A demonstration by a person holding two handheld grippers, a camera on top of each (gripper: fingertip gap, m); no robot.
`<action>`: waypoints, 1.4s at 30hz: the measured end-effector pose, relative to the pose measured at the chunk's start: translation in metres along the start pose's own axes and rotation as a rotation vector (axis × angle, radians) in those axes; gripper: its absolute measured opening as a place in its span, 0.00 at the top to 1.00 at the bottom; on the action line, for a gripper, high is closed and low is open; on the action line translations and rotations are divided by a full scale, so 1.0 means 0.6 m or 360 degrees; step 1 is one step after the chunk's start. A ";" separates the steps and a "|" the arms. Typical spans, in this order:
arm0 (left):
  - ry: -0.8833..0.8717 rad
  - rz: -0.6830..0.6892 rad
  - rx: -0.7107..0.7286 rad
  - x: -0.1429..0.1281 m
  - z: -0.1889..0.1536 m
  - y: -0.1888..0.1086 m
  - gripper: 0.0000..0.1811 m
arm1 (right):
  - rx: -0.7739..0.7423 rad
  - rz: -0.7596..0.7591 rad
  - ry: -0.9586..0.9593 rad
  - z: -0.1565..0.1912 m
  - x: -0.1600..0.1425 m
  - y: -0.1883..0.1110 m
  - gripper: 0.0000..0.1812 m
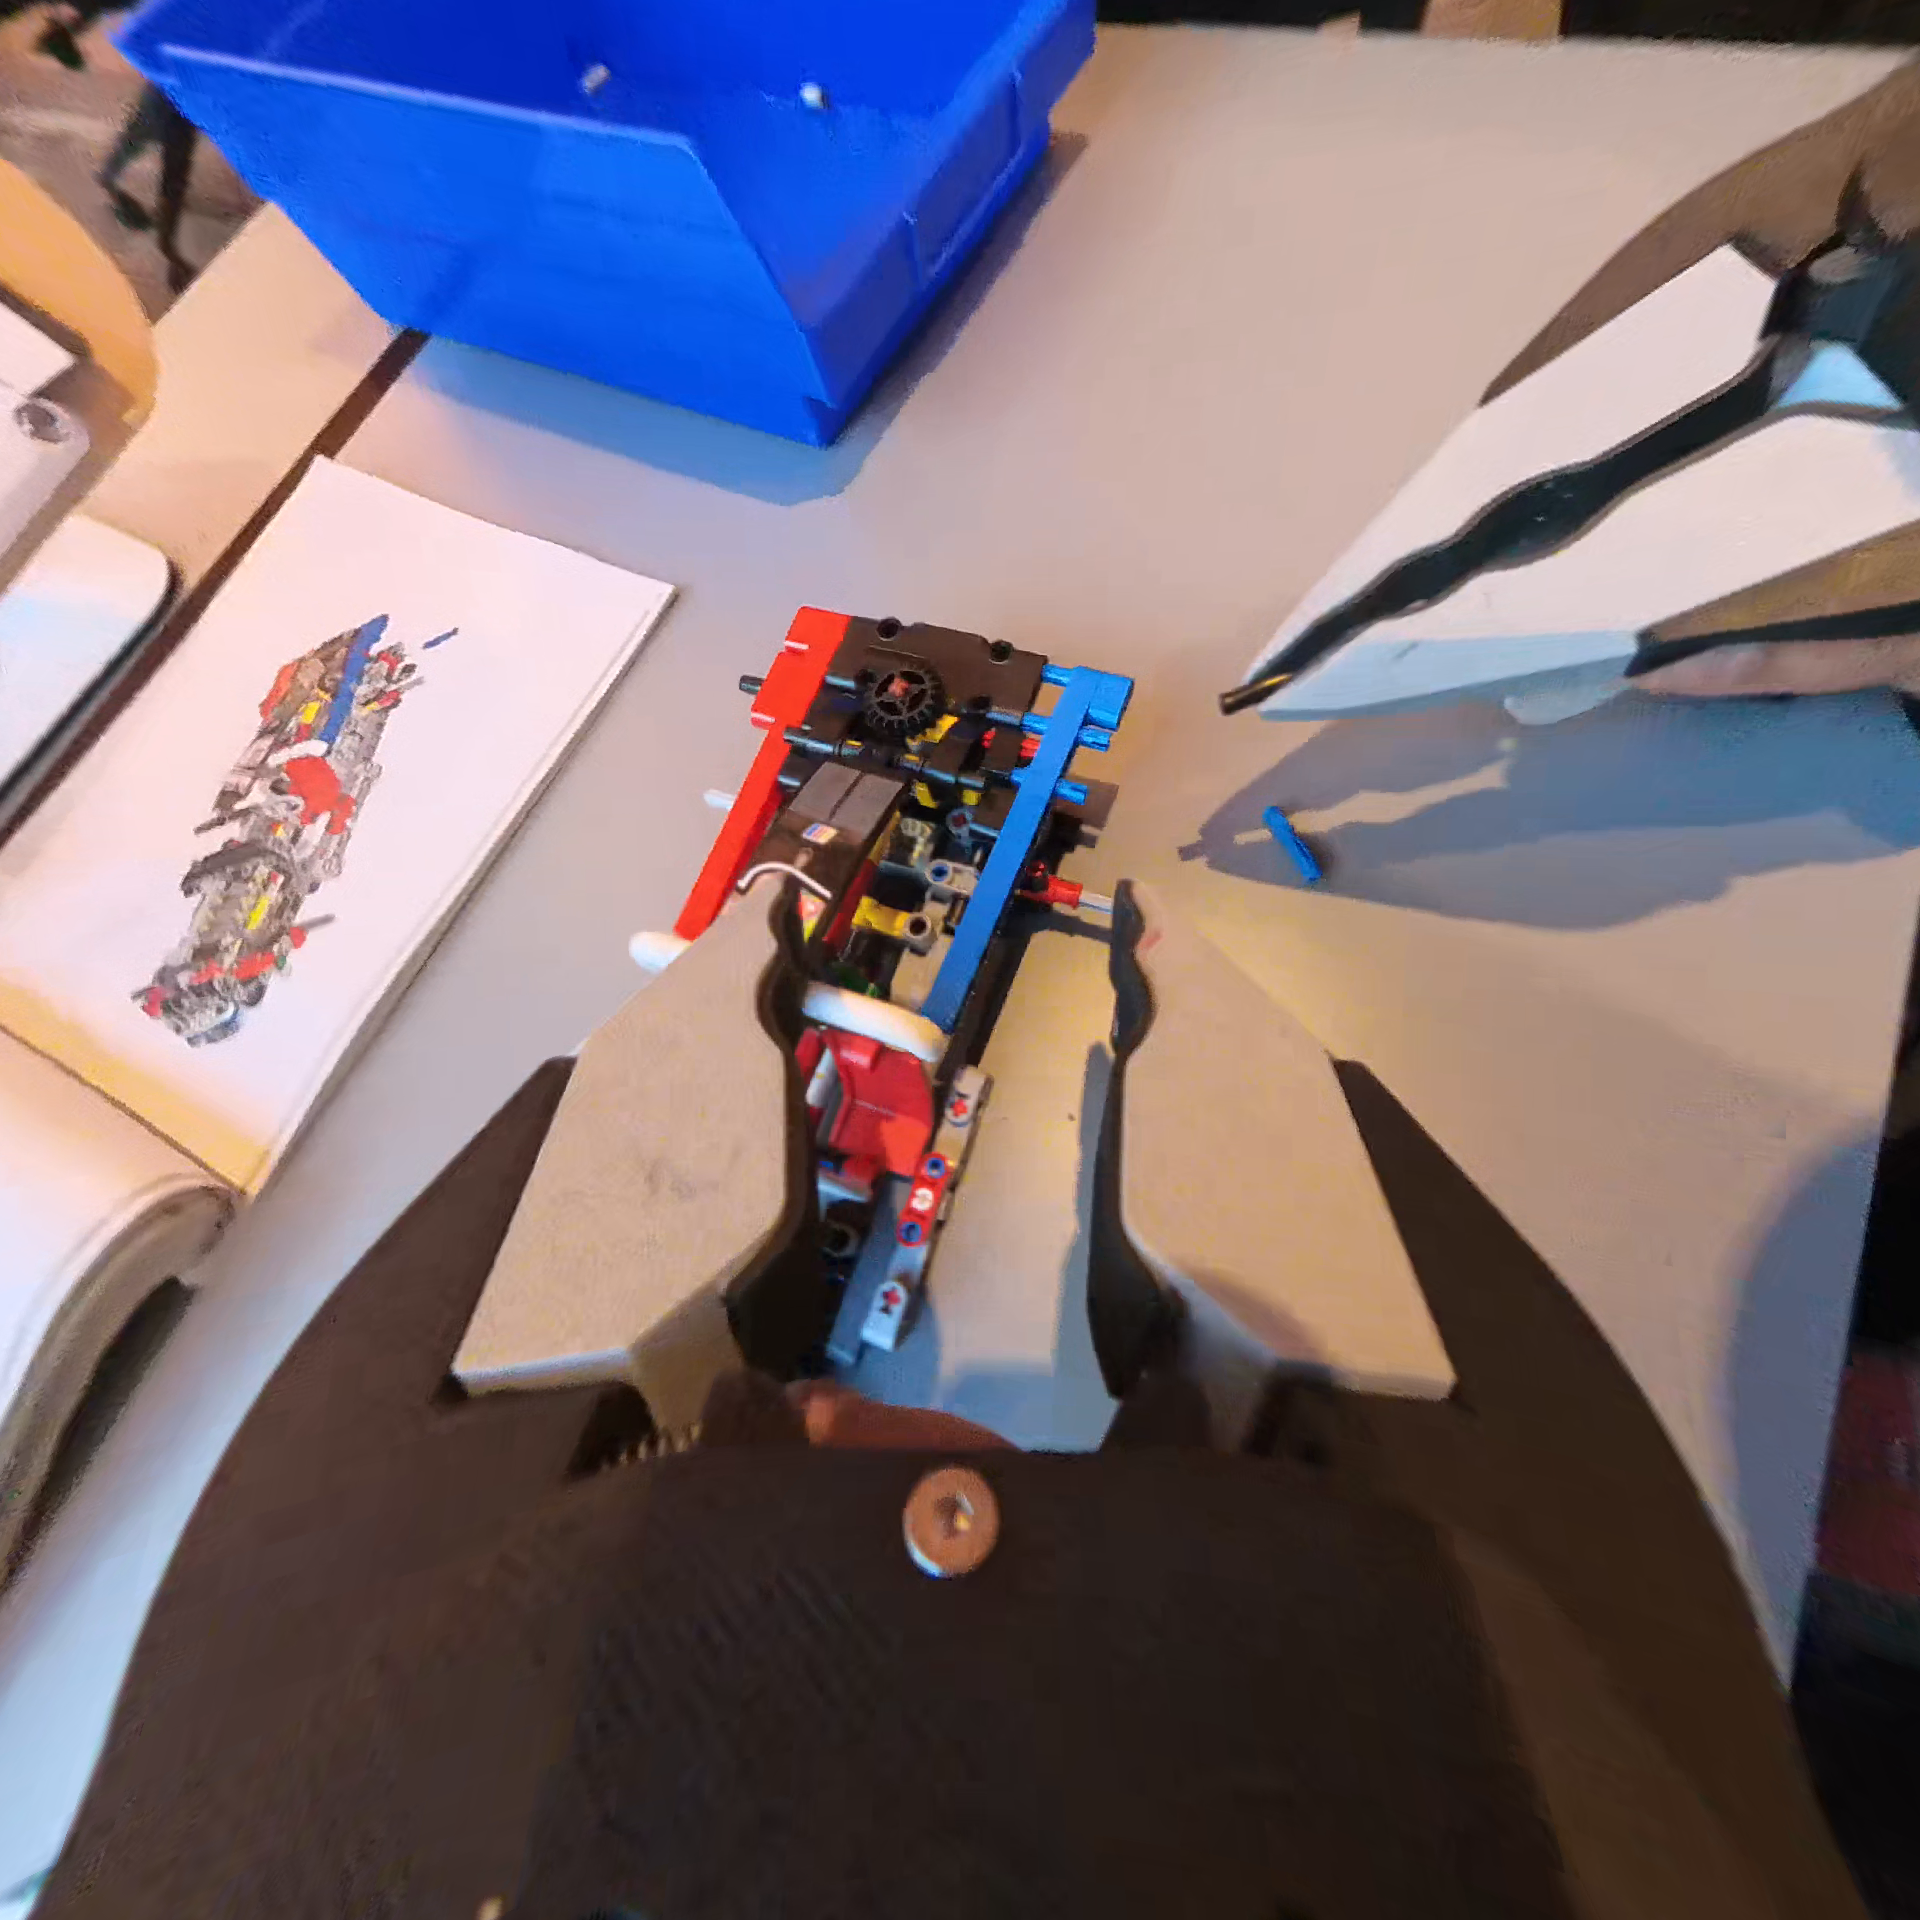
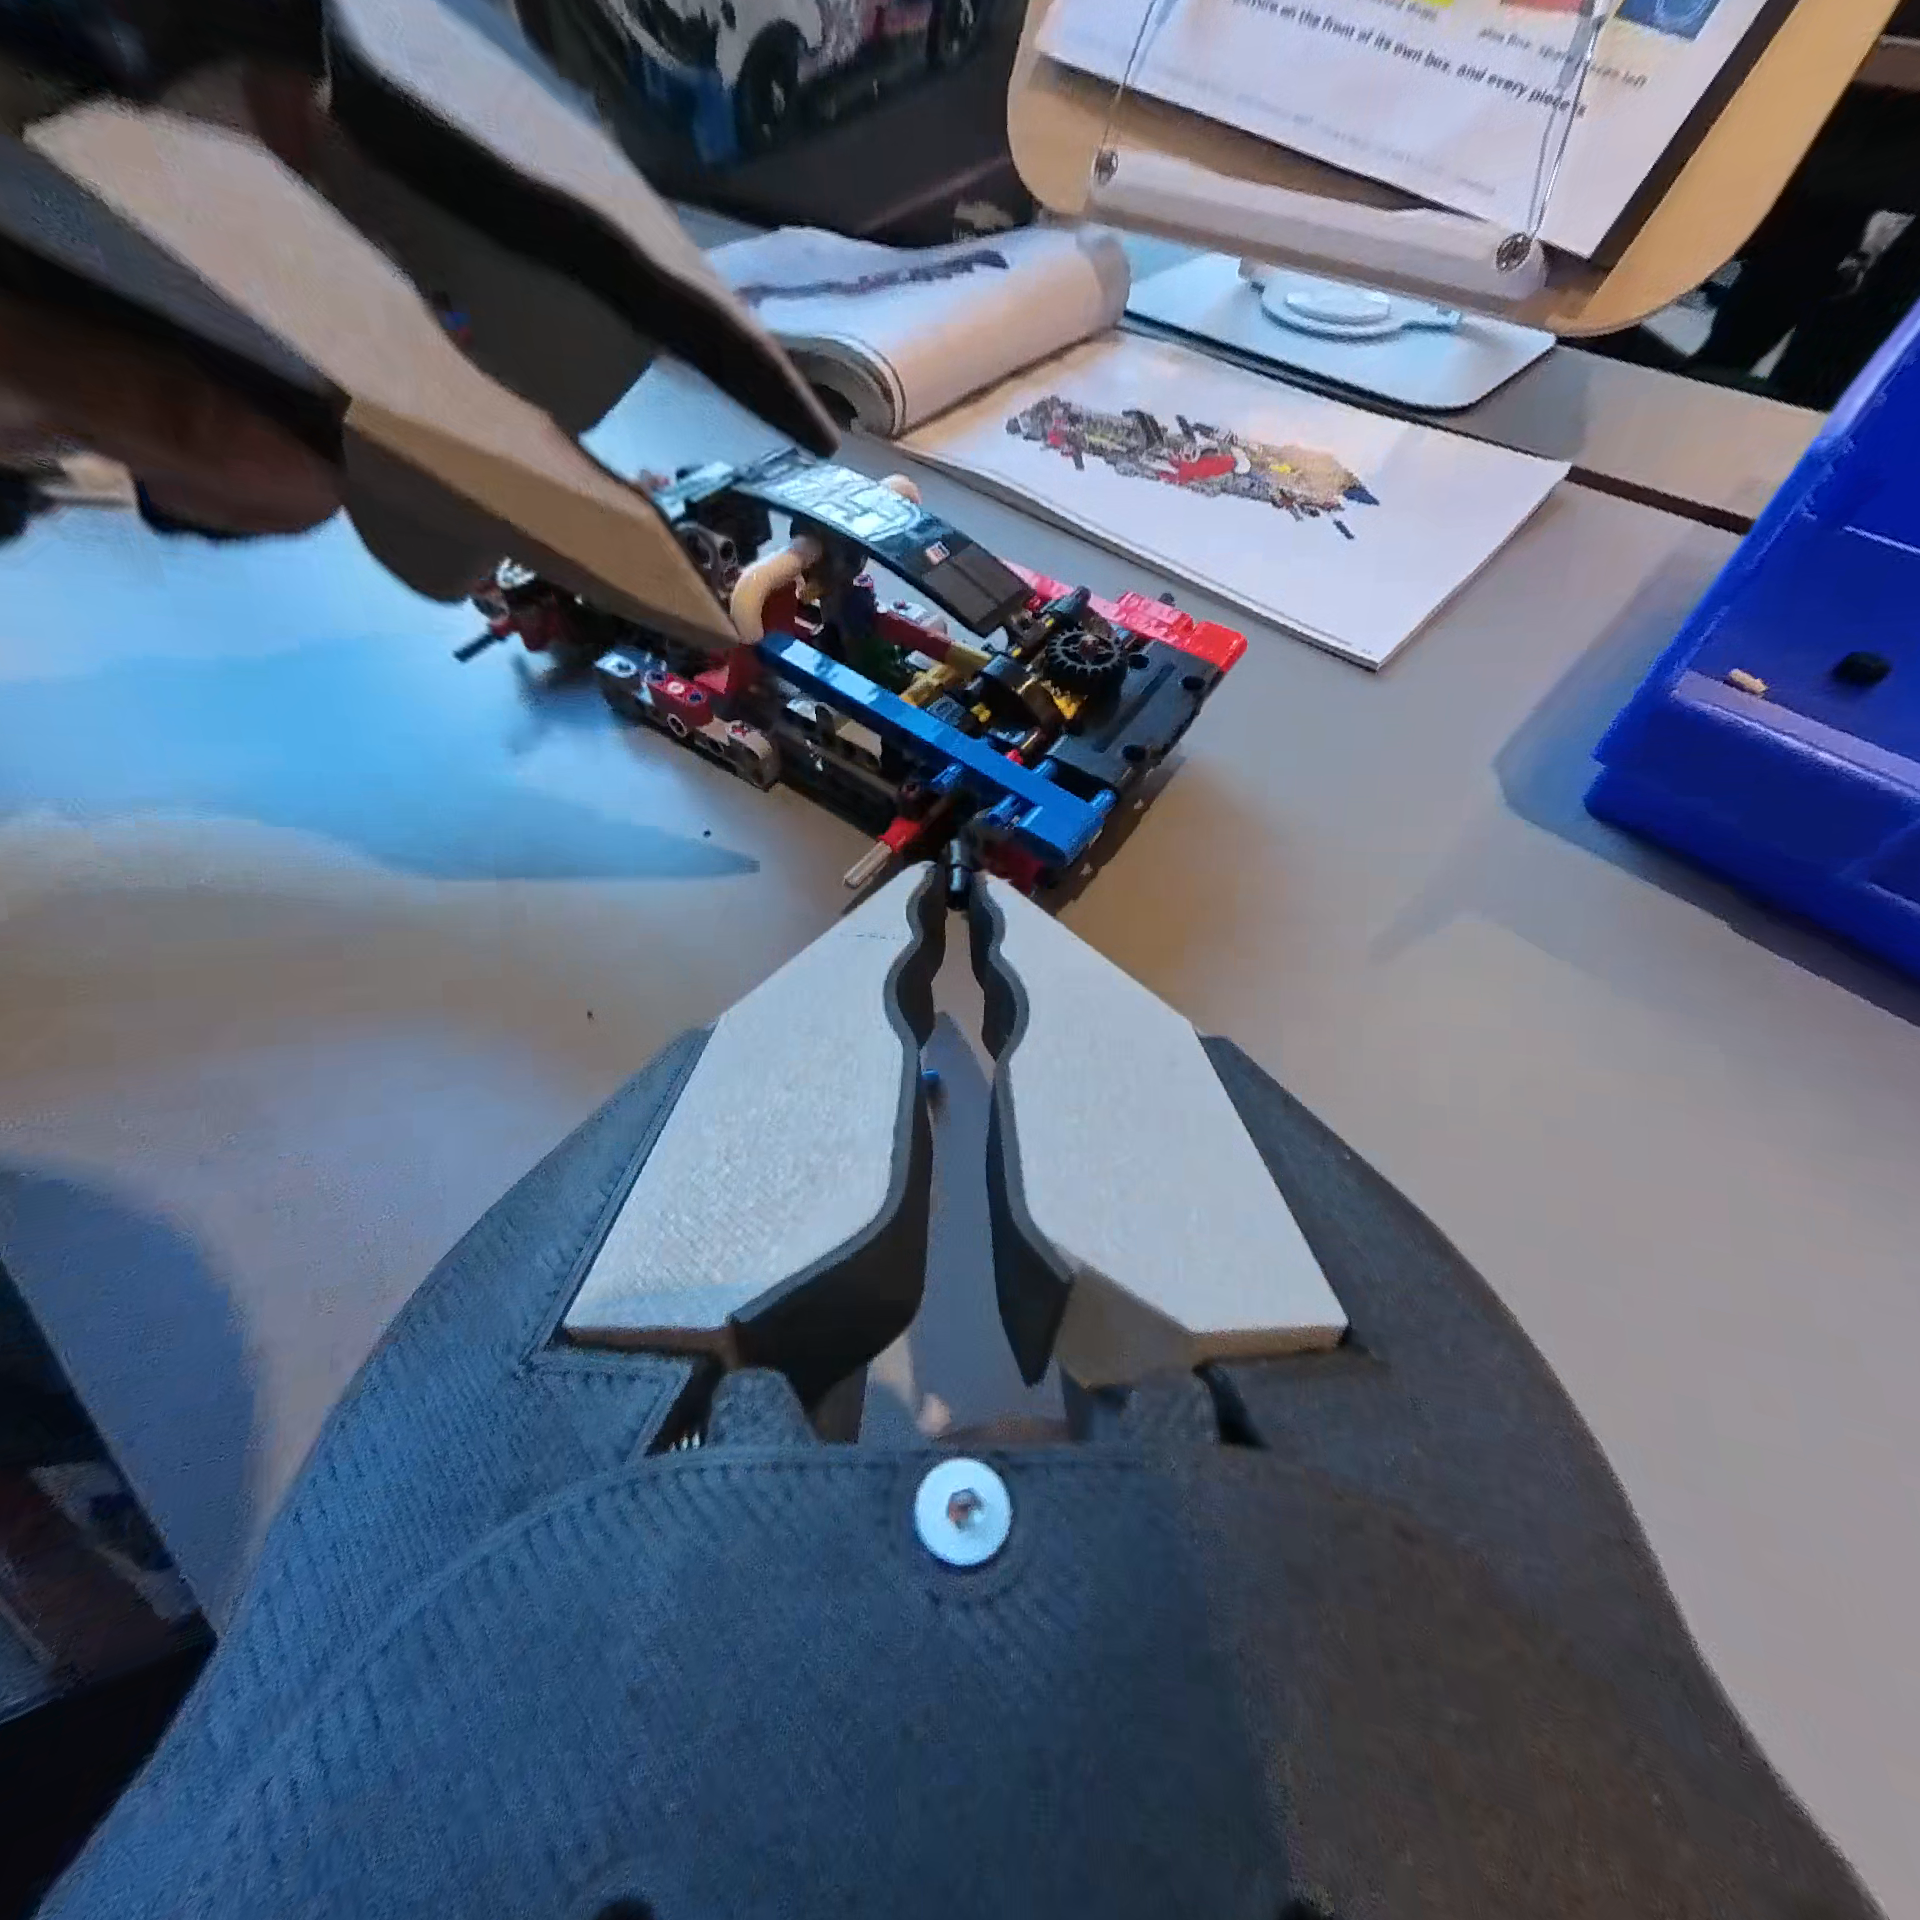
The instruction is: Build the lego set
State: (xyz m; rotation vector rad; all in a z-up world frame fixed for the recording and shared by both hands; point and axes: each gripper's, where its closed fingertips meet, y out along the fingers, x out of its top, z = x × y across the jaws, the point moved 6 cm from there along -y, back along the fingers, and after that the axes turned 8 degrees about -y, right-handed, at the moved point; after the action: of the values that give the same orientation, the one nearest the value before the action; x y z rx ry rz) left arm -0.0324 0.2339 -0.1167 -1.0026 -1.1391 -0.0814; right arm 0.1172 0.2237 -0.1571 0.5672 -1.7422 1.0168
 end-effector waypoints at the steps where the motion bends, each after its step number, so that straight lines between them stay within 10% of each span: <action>1: 0.0028 0.0040 -0.0026 0.004 0.004 0.004 0.68 | -0.0010 0.0013 -0.0016 0.001 -0.001 0.000 1.00; 10: 0.0193 0.0340 -0.0147 0.019 0.043 0.054 0.45 | -0.0048 0.0172 -0.0128 0.010 -0.012 0.008 1.00; 42: 0.0328 0.1027 -0.0262 -0.030 0.068 0.108 0.46 | 0.0025 0.0041 -0.0060 -0.014 -0.013 -0.013 1.00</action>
State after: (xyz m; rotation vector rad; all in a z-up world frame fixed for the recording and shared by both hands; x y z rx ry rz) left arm -0.0357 0.2927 -0.1690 -1.4323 -0.5894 0.2379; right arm 0.1304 0.2260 -0.1603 0.5786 -1.7797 1.0448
